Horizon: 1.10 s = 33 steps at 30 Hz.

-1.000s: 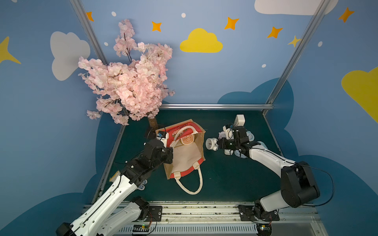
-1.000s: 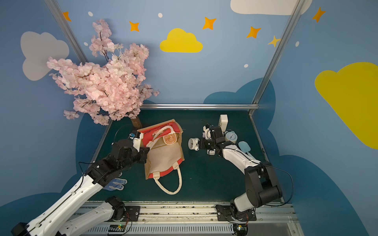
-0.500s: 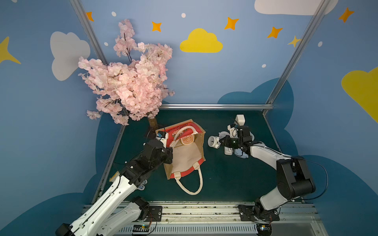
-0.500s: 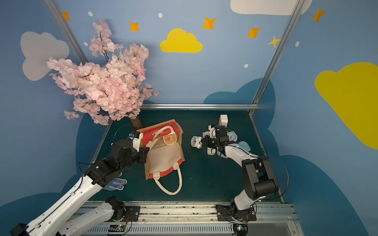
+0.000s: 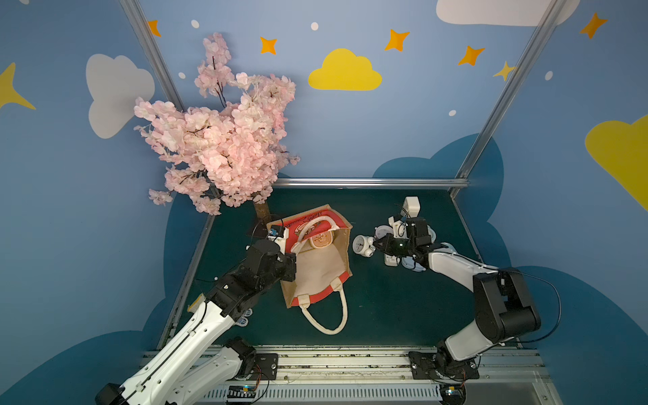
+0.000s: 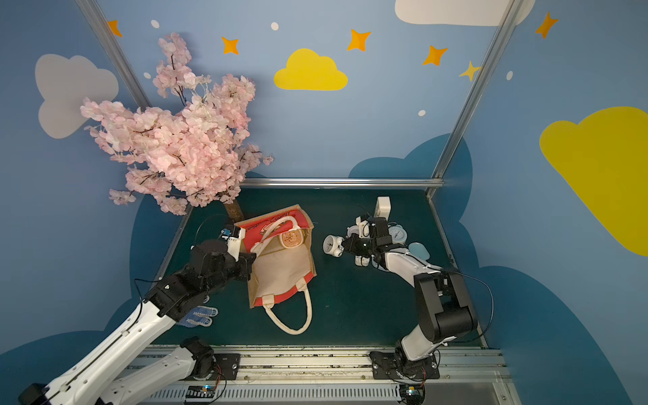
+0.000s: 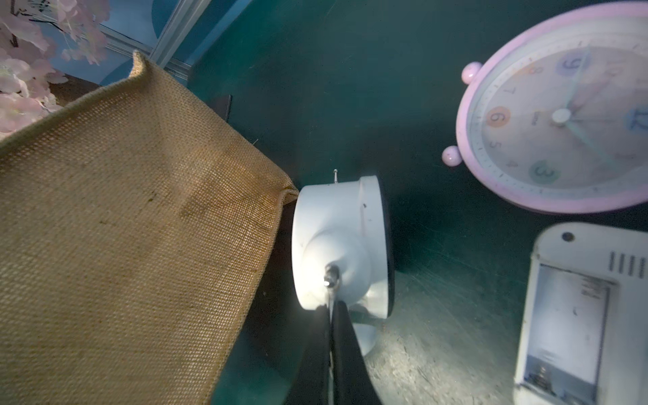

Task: Take the alarm clock out of the canvas bag
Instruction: Place the alarm at the center of the board.

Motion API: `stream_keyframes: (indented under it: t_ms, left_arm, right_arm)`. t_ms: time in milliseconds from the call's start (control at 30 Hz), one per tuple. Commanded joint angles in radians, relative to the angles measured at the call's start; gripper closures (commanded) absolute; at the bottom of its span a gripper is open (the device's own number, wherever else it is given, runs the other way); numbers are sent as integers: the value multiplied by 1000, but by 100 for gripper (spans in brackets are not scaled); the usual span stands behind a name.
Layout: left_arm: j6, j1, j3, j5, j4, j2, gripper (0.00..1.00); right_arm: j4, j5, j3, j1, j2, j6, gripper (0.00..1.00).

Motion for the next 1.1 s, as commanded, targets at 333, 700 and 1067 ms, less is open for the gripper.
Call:
stream_keyframes:
  t_ms: [333,700,1067]
  left_arm:
    - [-9,-1,-11,3,20,-13,93]
    - [-15,-1,-16,7,27,-13,92]
    - [-14,0,-15,6,23,-19,92]
  right_arm:
    - [-137,57,14,-38,34,-74,100]
    - [-212,75,39,-53,45,-84,68]
    - [-242,94,64,-54,38,-95,65]
